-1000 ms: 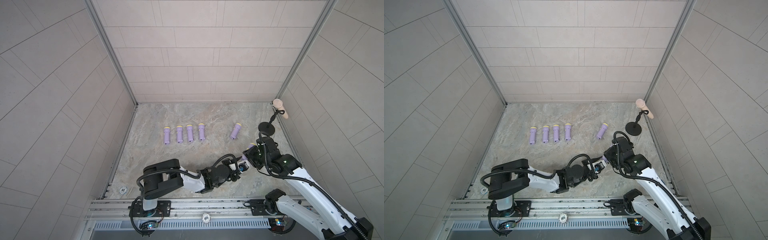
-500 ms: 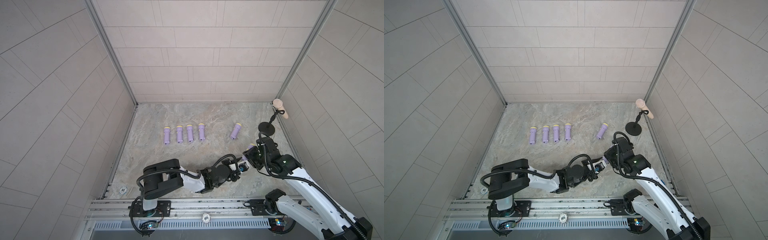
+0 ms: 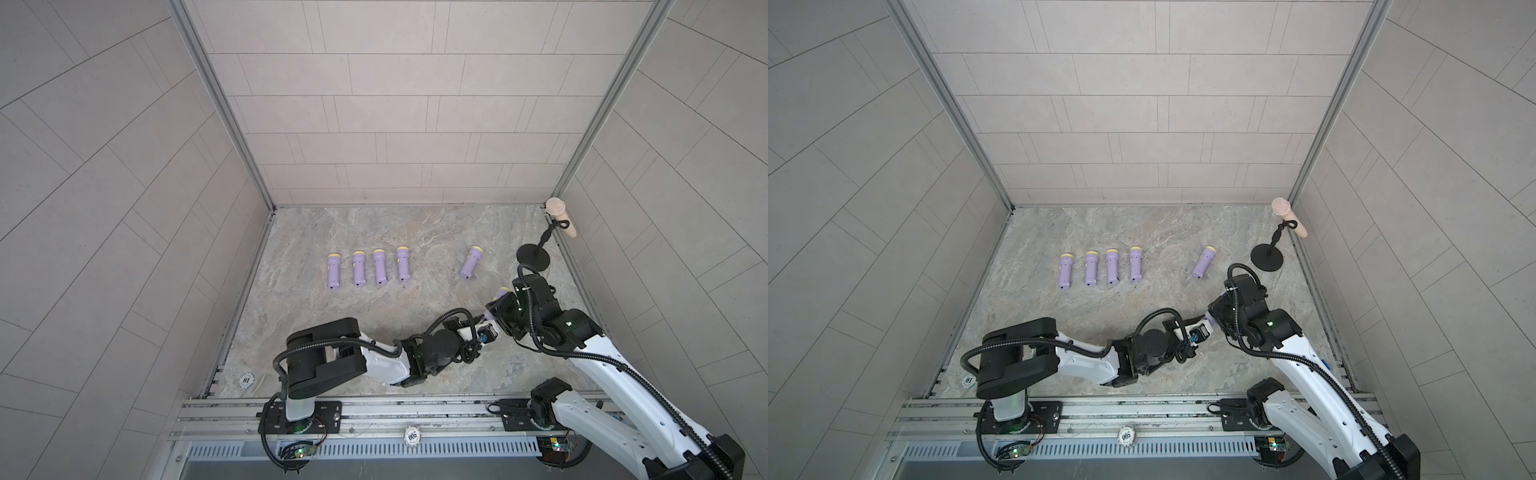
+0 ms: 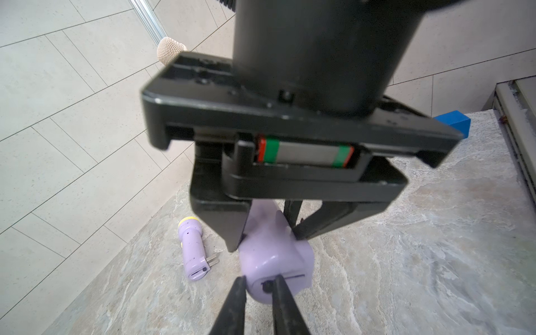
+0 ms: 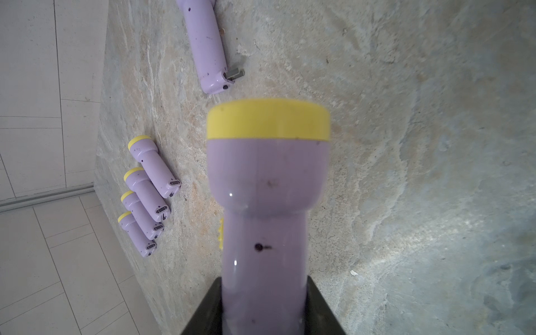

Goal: Close the plug at the bottom of the flashlight
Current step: Close the plug of the flashlight.

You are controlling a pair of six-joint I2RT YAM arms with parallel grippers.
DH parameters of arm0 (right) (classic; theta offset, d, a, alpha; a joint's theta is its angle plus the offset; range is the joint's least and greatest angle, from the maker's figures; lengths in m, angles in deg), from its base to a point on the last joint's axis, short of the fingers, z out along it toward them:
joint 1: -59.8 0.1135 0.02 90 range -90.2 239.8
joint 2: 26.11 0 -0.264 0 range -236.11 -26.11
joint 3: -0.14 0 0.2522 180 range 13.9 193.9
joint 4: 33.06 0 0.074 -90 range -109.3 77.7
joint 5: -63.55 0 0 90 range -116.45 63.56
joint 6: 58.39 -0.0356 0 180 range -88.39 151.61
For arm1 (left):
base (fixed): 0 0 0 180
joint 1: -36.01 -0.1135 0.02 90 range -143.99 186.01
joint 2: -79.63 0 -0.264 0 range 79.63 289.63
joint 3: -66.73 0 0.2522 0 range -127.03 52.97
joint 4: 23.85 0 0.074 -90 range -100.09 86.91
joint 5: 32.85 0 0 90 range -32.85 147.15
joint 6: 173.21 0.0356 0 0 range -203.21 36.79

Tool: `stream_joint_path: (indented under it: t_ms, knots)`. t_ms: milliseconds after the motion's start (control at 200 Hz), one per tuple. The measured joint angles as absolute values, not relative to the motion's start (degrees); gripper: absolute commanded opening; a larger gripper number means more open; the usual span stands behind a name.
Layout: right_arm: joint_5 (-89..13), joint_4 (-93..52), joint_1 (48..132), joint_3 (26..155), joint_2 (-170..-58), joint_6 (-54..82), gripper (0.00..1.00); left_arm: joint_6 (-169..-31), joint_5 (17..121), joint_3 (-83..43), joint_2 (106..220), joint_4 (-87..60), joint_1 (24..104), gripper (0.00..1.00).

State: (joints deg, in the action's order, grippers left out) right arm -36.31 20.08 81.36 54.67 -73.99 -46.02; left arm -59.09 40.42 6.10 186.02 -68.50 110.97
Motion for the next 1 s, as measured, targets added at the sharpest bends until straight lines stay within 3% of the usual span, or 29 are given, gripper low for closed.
stream_joint_path:
  t_ms: [996]
  knots:
    - [-36.58, 18.5, 81.21, 54.04, -73.0, -45.32, 0.0, -56.95, 37.62, 6.21, 186.02, -69.75, 110.64, 0.21]
